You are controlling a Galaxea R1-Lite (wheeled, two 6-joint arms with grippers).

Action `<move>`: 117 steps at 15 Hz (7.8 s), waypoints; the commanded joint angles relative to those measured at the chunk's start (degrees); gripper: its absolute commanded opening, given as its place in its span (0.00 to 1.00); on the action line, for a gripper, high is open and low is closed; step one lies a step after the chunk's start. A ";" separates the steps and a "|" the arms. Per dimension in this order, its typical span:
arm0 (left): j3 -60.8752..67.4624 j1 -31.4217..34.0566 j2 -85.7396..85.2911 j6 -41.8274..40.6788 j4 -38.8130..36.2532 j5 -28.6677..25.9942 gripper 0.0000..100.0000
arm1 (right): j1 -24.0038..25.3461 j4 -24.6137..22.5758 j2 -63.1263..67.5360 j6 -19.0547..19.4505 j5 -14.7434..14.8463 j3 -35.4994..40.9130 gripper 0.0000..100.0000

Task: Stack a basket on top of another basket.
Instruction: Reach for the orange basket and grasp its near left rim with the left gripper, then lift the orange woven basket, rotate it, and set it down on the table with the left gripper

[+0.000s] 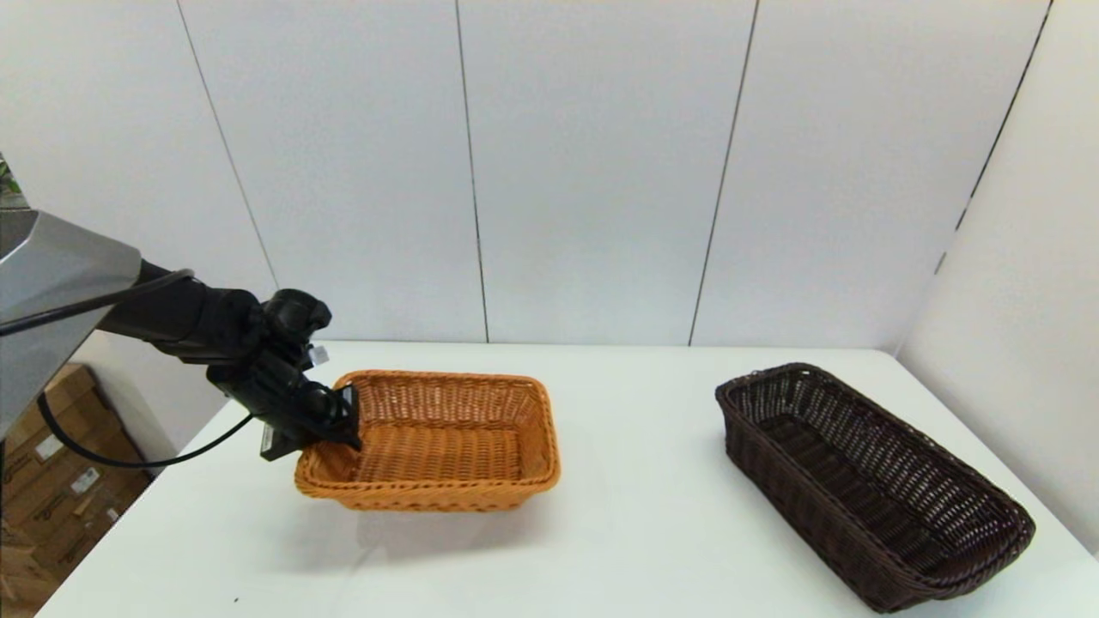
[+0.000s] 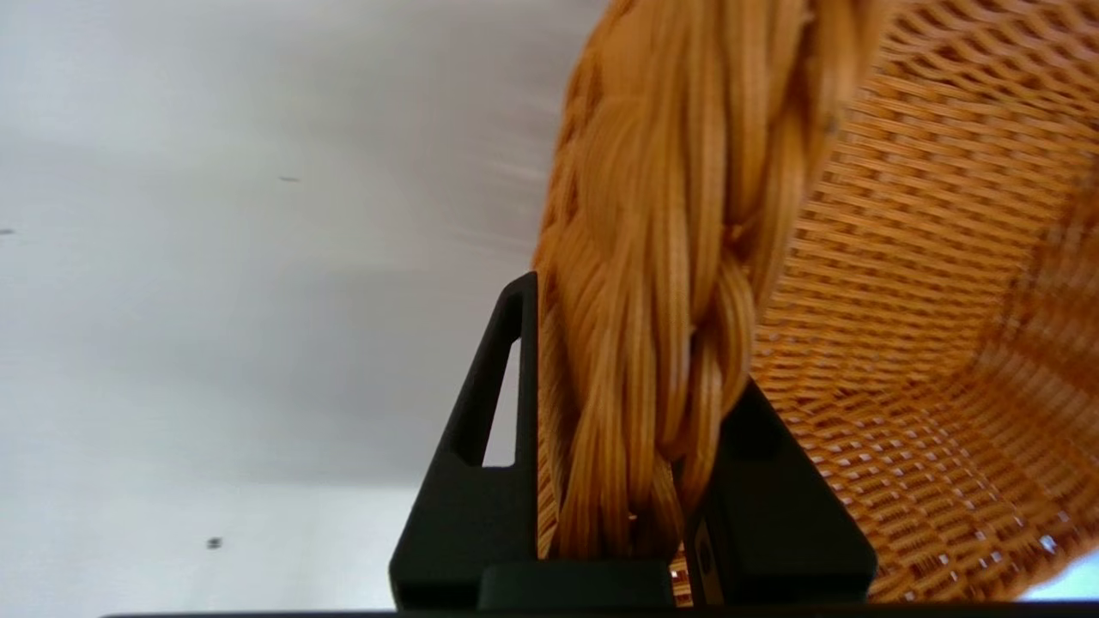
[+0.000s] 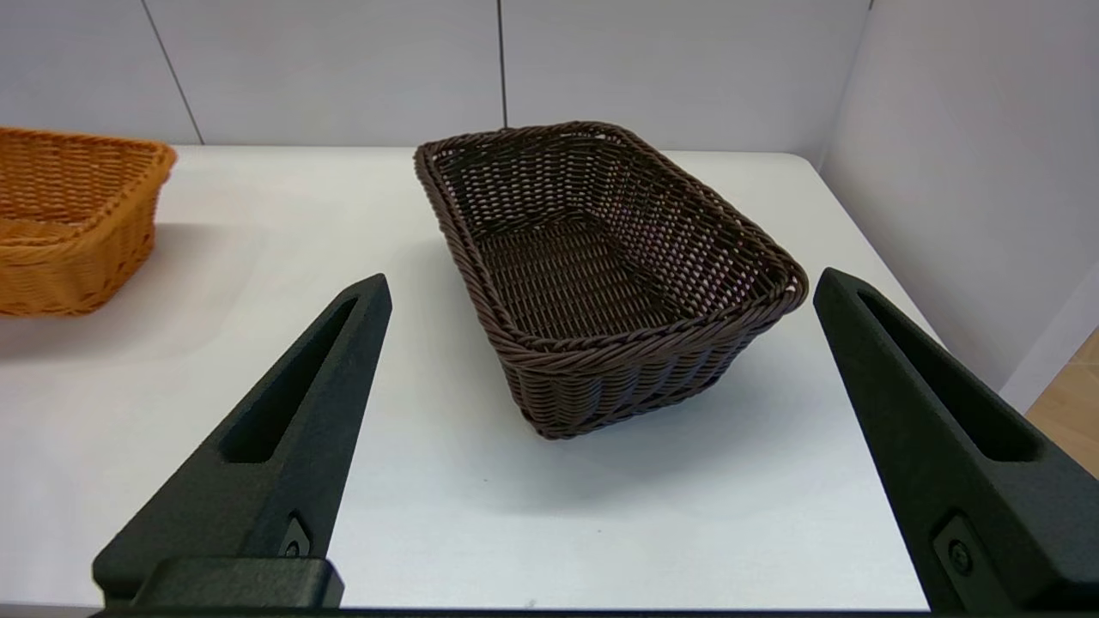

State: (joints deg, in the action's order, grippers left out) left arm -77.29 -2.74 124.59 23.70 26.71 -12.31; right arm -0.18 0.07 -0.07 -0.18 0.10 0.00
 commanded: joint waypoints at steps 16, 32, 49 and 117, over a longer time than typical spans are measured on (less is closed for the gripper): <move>-1.11 -4.90 1.10 1.35 -4.03 -10.45 0.00 | 0.01 0.01 0.07 0.01 -0.01 0.00 1.00; -1.11 -13.08 4.79 3.20 -12.38 -9.57 0.00 | 0.01 0.01 0.07 0.01 -0.01 0.00 1.00; -1.20 -15.10 6.02 3.46 -12.38 -5.79 0.00 | 0.01 0.01 0.07 0.01 -0.01 0.00 1.00; 2.49 -17.56 -9.89 3.02 -12.12 0.97 1.00 | 0.01 0.01 0.07 0.01 -0.01 0.00 1.00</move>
State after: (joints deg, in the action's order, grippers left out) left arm -77.68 -20.05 122.10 26.71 14.54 -11.33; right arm -0.18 0.10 -0.07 -0.18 0.07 0.00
